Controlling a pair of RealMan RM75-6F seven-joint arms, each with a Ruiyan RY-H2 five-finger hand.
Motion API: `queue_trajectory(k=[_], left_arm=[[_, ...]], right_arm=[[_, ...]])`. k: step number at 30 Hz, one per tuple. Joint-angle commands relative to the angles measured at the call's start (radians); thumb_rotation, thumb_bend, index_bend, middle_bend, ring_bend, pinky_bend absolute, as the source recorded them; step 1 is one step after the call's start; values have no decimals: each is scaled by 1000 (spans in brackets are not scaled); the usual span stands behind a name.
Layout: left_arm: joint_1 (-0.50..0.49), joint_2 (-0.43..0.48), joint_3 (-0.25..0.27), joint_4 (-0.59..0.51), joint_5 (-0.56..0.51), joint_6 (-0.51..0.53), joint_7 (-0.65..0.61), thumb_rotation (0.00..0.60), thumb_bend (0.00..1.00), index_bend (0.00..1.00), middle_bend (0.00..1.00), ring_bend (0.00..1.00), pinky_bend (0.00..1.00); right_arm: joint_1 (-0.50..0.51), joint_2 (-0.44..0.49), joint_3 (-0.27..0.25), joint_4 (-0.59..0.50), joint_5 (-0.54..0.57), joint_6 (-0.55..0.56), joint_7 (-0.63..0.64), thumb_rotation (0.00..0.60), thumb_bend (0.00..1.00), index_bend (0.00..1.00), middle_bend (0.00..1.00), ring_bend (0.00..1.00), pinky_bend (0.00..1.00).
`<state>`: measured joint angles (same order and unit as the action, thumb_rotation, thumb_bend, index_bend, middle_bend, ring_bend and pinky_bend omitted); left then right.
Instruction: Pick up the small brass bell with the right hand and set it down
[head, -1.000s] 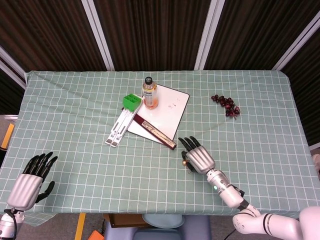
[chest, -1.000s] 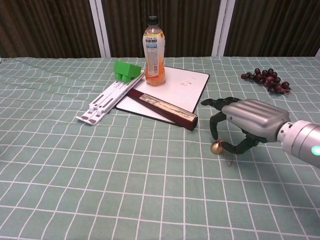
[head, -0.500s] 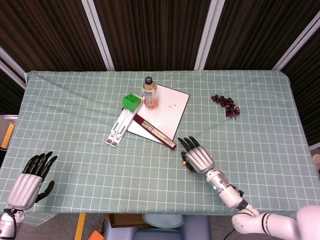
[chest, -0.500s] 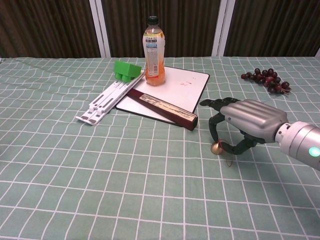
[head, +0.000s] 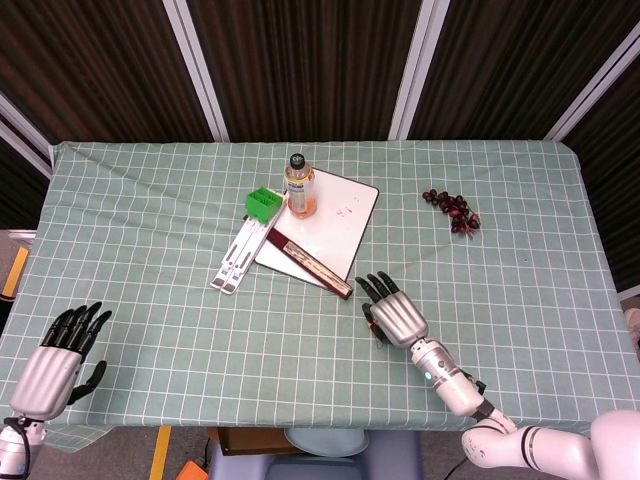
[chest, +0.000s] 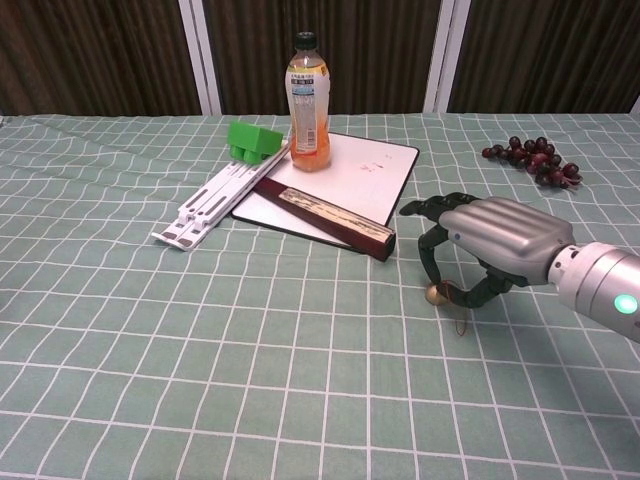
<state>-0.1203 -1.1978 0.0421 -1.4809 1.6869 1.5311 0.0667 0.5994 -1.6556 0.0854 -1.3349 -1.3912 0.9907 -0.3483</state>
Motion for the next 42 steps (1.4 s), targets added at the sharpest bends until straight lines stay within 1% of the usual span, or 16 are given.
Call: queue_trajectory(k=[1, 6, 10, 13, 15, 17, 22, 23, 24, 25, 27, 29, 33, 35, 39, 42], left_arm=[[1, 1, 0, -1, 0, 2, -2, 600, 440, 1, 0, 0, 102], [2, 4, -1, -1, 1, 5, -3, 600, 441, 1, 0, 0, 102], [4, 5, -1, -2, 1, 8, -2, 600, 441, 0, 0, 0, 102], [5, 6, -2, -4, 0, 10, -1, 600, 441, 0, 0, 0, 101], [6, 6, -3, -7, 1, 13, 3, 600, 442, 0, 0, 0, 102], [8, 7, 0, -10, 9, 20, 6, 600, 441, 0, 0, 0, 102], [10, 9, 9, -12, 20, 20, 1, 600, 441, 0, 0, 0, 102], [10, 10, 13, -12, 19, 13, -2, 600, 441, 0, 0, 0, 102], [10, 11, 14, -14, 14, 7, -5, 600, 441, 0, 0, 0, 102], [10, 12, 12, -18, 20, 14, -2, 600, 441, 0, 0, 0, 102], [11, 11, 15, -22, 36, 25, 9, 600, 441, 0, 0, 0, 101], [12, 9, 18, -22, 43, 27, 16, 600, 440, 0, 0, 0, 101], [15, 14, 19, -20, 30, 20, 8, 600, 442, 0, 0, 0, 102], [16, 16, 17, -21, 26, 19, 3, 600, 441, 0, 0, 0, 102], [15, 16, 16, -23, 37, 27, 10, 600, 441, 0, 0, 0, 102], [16, 15, 19, -21, 39, 25, 10, 600, 441, 0, 0, 0, 102]], right_arm=[[0, -1, -2, 0, -1, 5, -3, 600, 545, 727, 162, 0, 0], [0, 5, -3, -7, -8, 16, 0, 600, 553, 755, 182, 0, 0], [1, 28, -1, -48, -22, 31, 9, 600, 567, 783, 189, 0, 0], [11, 49, 29, -105, -2, 26, 39, 600, 567, 785, 190, 0, 0], [13, 67, 47, -133, 36, 11, 42, 600, 567, 785, 190, 0, 0], [-5, 138, 29, -202, 84, -24, 43, 600, 567, 785, 190, 0, 0], [-38, 238, -14, -267, 76, -23, 56, 600, 567, 778, 190, 0, 0], [-53, 275, -25, -286, 60, -10, 87, 600, 567, 777, 190, 0, 0], [-58, 290, -17, -298, 53, 1, 130, 600, 567, 779, 190, 0, 0], [-33, 262, 22, -305, 61, -12, 180, 600, 567, 781, 190, 0, 0], [-1, 226, 41, -275, 82, -54, 193, 600, 567, 783, 190, 0, 0], [4, 218, 31, -264, 86, -63, 176, 600, 567, 783, 190, 0, 0], [-35, 245, -24, -273, 29, -9, 154, 600, 567, 783, 190, 0, 0], [-32, 238, -21, -275, 22, -6, 160, 600, 567, 782, 190, 0, 0], [0, 191, 15, -243, 56, -31, 158, 600, 567, 783, 190, 0, 0], [-12, 196, 1, -229, 70, -23, 134, 600, 567, 783, 190, 0, 0]])
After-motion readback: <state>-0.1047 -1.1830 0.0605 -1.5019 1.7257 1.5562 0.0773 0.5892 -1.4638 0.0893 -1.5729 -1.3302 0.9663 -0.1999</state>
